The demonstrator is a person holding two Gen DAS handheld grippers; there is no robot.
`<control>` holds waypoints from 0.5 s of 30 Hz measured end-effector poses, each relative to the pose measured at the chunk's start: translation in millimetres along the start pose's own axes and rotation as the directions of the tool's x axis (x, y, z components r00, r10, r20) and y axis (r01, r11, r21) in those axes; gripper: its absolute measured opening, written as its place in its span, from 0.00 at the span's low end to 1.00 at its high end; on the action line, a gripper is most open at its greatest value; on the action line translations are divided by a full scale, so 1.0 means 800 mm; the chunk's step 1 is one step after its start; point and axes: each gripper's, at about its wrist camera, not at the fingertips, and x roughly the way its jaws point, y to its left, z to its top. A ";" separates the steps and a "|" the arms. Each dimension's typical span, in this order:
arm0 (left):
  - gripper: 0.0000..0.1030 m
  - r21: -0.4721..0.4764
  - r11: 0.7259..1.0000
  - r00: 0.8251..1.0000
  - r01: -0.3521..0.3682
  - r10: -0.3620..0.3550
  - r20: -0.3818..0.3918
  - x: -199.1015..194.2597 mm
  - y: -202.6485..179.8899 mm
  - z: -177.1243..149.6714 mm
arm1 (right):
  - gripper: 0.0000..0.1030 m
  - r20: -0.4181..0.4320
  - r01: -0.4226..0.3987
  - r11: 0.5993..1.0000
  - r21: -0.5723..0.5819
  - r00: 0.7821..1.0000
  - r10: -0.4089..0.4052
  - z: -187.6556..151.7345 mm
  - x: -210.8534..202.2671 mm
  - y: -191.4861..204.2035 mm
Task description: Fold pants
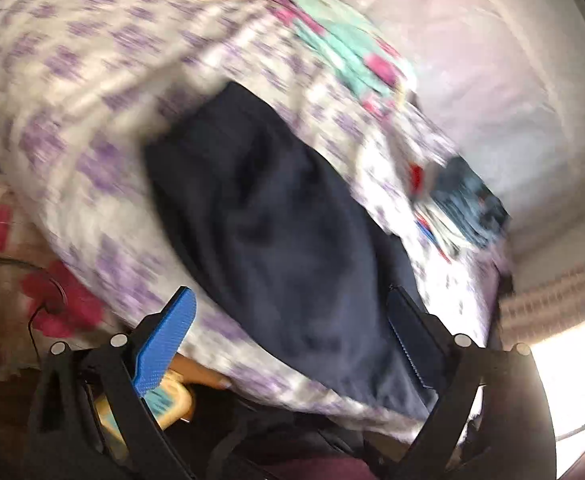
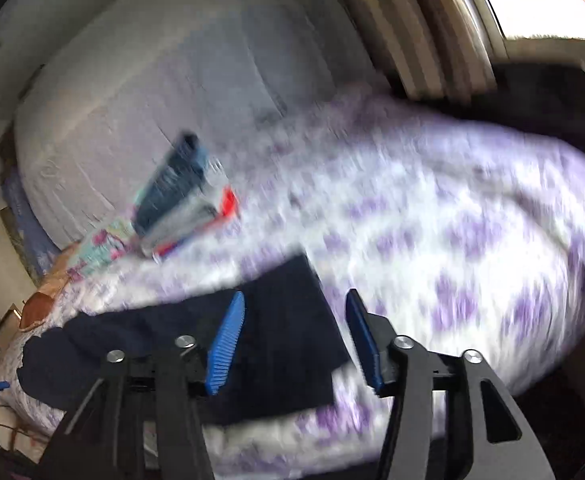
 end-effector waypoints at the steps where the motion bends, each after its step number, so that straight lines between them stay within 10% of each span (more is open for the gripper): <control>1: 0.91 -0.013 0.999 1.000 -0.029 0.029 -0.002 0.001 0.010 0.013 | 0.64 0.012 -0.066 0.997 -0.042 0.998 0.067 0.010 0.000 0.019; 4: 0.91 -0.035 0.996 0.995 -0.087 0.086 -0.044 0.017 0.033 0.039 | 0.64 -0.098 -0.274 0.953 -0.126 0.960 0.263 0.028 0.033 0.078; 8: 0.91 0.011 0.987 0.986 -0.158 0.158 -0.054 0.041 0.036 0.059 | 0.63 -0.316 -0.538 0.833 -0.127 0.818 0.480 0.033 0.110 0.188; 15: 0.88 0.135 0.960 0.962 -0.245 0.259 -0.092 0.092 0.034 0.067 | 0.51 -0.628 -0.659 0.752 -0.002 0.586 0.512 0.014 0.283 0.349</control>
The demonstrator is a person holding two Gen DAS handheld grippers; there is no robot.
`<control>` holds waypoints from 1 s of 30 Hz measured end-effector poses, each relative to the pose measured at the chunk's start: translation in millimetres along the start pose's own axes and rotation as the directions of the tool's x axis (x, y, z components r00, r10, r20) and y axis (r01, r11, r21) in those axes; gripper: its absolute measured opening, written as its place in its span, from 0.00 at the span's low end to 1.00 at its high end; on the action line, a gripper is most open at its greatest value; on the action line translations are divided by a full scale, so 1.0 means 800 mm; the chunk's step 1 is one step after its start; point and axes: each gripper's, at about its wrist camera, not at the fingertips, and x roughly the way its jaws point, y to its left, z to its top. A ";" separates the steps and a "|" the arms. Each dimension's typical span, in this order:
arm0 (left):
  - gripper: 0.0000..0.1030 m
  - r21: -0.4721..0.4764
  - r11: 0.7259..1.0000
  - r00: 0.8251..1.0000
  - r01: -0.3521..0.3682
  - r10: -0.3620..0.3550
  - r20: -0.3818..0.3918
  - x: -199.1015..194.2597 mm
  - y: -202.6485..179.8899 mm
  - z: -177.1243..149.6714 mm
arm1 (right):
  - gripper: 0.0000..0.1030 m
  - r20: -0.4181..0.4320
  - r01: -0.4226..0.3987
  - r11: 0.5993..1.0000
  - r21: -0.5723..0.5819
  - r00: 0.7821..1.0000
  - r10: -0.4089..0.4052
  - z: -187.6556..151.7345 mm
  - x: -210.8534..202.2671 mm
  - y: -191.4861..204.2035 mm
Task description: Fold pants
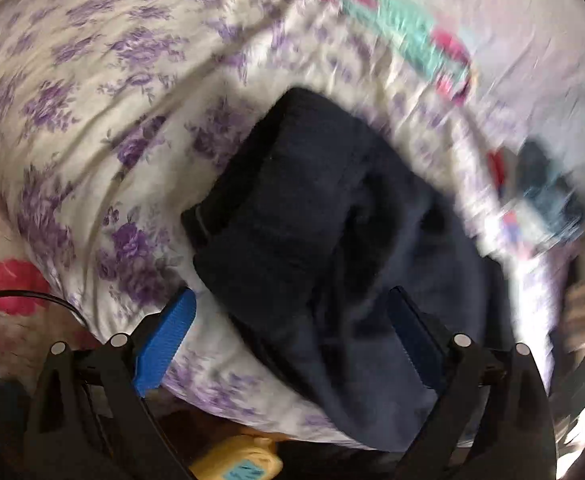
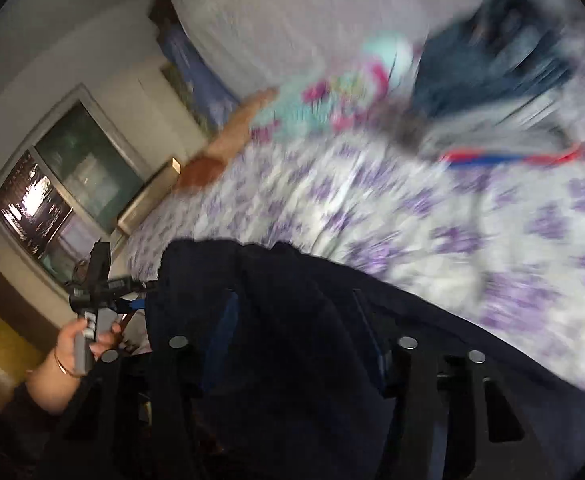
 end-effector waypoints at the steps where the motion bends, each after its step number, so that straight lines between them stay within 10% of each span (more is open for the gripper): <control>1: 0.88 0.009 1.000 0.999 -0.022 0.022 -0.027 0.009 -0.001 -0.001 | 0.52 -0.039 -0.004 1.000 0.030 0.999 0.005 0.010 0.023 -0.003; 7: 0.88 0.012 0.999 0.997 -0.049 0.049 -0.052 0.012 -0.005 -0.001 | 0.52 -0.364 -0.062 0.985 0.161 0.924 0.118 0.038 0.168 -0.013; 10: 0.88 0.004 0.999 0.997 -0.048 0.048 -0.055 0.014 -0.006 0.000 | 0.06 -0.369 -0.139 0.960 0.242 0.902 0.223 0.054 0.205 -0.018; 16: 0.88 -0.022 0.999 0.998 -0.031 0.030 -0.047 0.017 -0.005 0.001 | 0.04 -0.088 -0.175 0.970 0.167 0.978 0.191 0.085 0.181 -0.026; 23: 0.90 -0.017 0.997 0.997 -0.073 0.072 -0.039 0.022 -0.011 0.002 | 0.13 -0.192 -0.058 0.978 0.199 0.977 0.097 0.077 0.234 -0.059; 26: 0.87 -0.038 0.997 0.997 -0.066 0.064 -0.051 0.009 -0.004 0.003 | 0.45 -0.101 -0.046 0.976 0.215 0.993 0.069 0.095 0.184 -0.055; 30: 0.86 -0.070 0.997 0.999 -0.024 0.026 0.027 -0.041 -0.005 0.005 | 0.48 0.074 -0.021 0.990 0.138 0.997 0.011 0.094 0.078 -0.032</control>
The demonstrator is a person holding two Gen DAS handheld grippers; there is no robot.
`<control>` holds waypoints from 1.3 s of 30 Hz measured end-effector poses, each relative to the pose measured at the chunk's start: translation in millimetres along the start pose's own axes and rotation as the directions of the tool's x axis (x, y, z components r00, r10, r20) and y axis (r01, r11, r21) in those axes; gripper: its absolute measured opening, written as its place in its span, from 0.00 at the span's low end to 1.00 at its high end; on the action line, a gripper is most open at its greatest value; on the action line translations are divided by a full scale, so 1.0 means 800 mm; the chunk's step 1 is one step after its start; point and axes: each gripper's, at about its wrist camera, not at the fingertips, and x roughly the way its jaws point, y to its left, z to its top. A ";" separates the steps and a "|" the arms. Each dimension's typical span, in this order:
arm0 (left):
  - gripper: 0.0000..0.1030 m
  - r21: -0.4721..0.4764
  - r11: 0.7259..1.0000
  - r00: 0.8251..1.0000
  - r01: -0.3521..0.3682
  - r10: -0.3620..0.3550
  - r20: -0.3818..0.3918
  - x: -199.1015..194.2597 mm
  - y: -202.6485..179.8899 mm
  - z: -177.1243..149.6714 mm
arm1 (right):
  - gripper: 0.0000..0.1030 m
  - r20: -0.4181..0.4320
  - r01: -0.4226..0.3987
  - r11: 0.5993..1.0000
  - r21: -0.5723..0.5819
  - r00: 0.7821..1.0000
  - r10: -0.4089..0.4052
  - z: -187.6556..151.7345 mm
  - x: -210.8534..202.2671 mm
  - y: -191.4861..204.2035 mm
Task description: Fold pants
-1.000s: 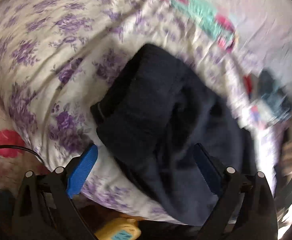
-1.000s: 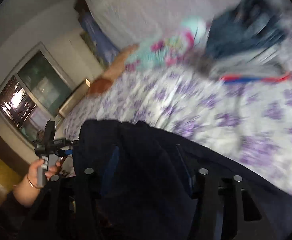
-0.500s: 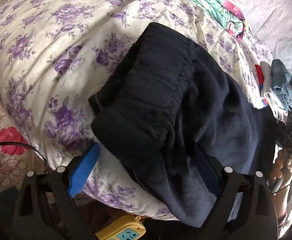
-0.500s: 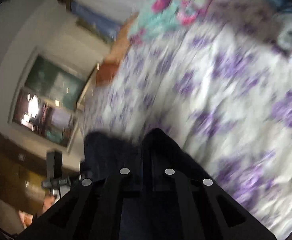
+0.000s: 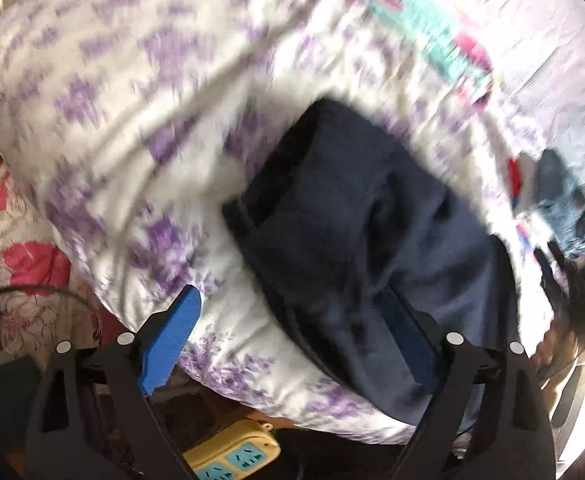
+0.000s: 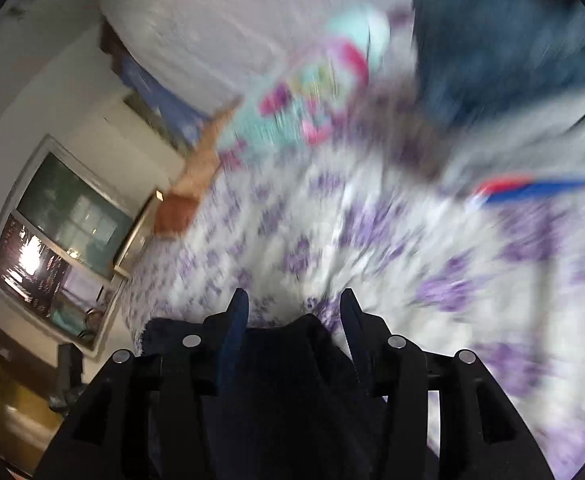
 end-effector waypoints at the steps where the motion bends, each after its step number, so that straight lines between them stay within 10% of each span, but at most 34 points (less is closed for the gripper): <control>1: 0.86 0.022 1.000 0.999 0.017 -0.017 0.035 -0.017 -0.010 0.000 | 0.48 0.014 -0.009 1.000 -0.011 1.000 0.010 -0.009 -0.021 0.004; 7: 0.87 0.208 0.972 0.992 0.109 -0.119 0.037 -0.017 -0.097 -0.025 | 0.52 -0.091 0.025 0.998 0.062 0.996 -0.019 -0.128 -0.050 -0.036; 10: 0.85 0.269 0.962 0.997 -0.040 0.056 -0.051 0.050 -0.113 -0.038 | 0.05 -0.069 0.074 0.990 0.117 0.995 -0.066 -0.156 -0.053 -0.081; 19: 0.64 0.270 0.961 0.997 -0.061 0.071 -0.030 0.048 -0.078 -0.047 | 0.00 0.036 0.145 0.973 0.180 0.987 -0.154 -0.201 -0.179 -0.159; 21: 0.64 0.269 0.961 0.997 -0.061 0.069 -0.017 0.044 -0.077 -0.053 | 0.14 0.090 0.152 0.970 0.187 0.981 -0.171 -0.213 -0.213 -0.160; 23: 0.66 0.258 0.964 0.997 -0.070 0.077 -0.014 0.039 -0.081 -0.055 | 0.56 0.169 0.173 0.970 0.171 0.965 -0.202 -0.218 -0.252 -0.152; 24: 0.71 0.259 0.963 0.997 -0.071 0.080 -0.024 0.035 -0.083 -0.057 | 0.61 0.221 0.214 0.962 0.167 0.943 -0.248 -0.219 -0.278 -0.149; 30: 0.82 0.281 0.960 0.999 -0.010 0.019 -0.030 0.025 -0.116 -0.066 | 0.84 0.325 0.557 0.803 0.212 0.734 -0.596 -0.221 -0.396 -0.162; 35: 0.82 0.230 0.972 0.999 0.040 -0.042 0.004 0.012 -0.104 -0.059 | 0.82 0.186 0.505 0.826 0.251 0.812 -0.554 -0.238 -0.371 -0.197; 39: 0.82 0.077 0.993 0.992 0.089 -0.095 0.085 -0.028 -0.050 -0.033 | 0.77 0.175 0.540 0.820 0.193 0.803 -0.570 -0.246 -0.344 -0.189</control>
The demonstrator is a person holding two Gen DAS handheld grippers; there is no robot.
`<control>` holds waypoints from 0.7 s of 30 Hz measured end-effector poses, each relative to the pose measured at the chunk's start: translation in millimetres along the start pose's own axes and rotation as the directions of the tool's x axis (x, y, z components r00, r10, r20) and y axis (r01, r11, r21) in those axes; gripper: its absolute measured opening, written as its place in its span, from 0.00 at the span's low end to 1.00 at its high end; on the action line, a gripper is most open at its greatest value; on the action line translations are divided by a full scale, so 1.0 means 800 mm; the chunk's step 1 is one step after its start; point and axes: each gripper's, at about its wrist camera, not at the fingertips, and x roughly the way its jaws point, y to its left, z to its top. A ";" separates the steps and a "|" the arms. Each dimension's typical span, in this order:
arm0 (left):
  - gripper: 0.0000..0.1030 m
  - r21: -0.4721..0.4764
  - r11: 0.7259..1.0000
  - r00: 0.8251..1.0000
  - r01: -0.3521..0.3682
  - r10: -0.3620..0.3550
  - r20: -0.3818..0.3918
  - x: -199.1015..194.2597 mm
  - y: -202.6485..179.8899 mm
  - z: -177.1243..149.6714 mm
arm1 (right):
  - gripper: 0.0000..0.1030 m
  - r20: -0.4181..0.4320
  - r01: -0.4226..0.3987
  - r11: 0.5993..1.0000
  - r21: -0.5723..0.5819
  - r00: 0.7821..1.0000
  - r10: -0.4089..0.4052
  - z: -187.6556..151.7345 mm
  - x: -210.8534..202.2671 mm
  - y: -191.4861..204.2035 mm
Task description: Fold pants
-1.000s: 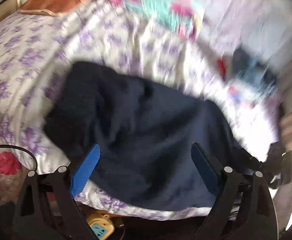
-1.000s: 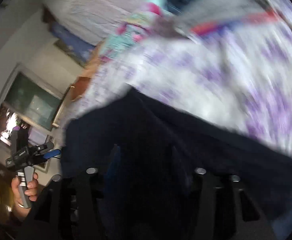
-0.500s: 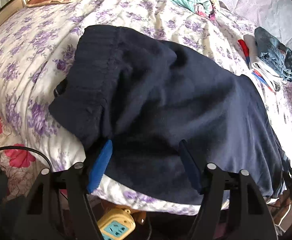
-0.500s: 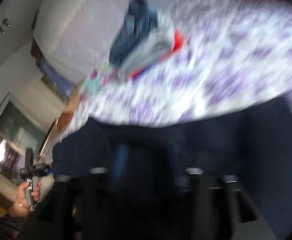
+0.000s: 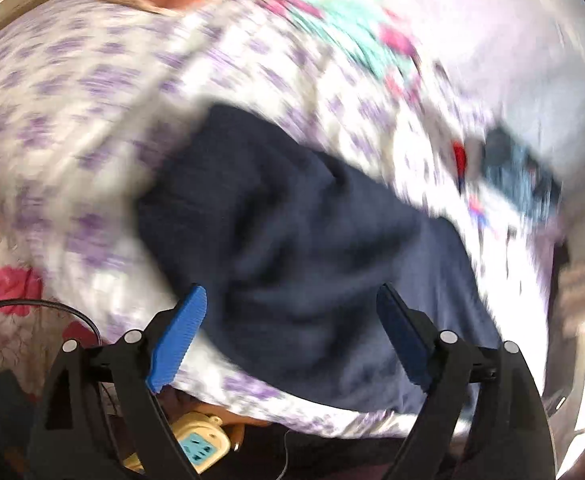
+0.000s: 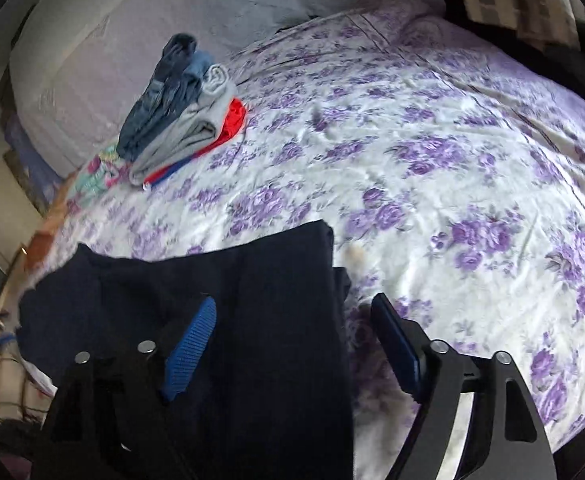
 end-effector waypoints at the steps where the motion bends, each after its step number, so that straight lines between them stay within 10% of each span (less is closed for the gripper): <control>1: 0.83 -0.038 0.999 0.999 -0.011 0.012 0.032 -0.012 0.017 0.009 | 0.76 0.002 0.001 1.000 -0.001 1.000 -0.001 -0.001 0.003 0.003; 15: 0.80 -0.056 0.998 0.995 0.007 -0.013 -0.100 0.048 0.039 0.028 | 0.75 -0.003 0.019 1.000 0.008 1.000 -0.019 -0.002 0.004 0.001; 21: 0.19 0.019 1.000 0.997 -0.006 0.008 -0.080 0.053 0.029 0.040 | 0.70 0.001 0.035 0.999 -0.021 0.999 -0.035 -0.005 0.008 0.005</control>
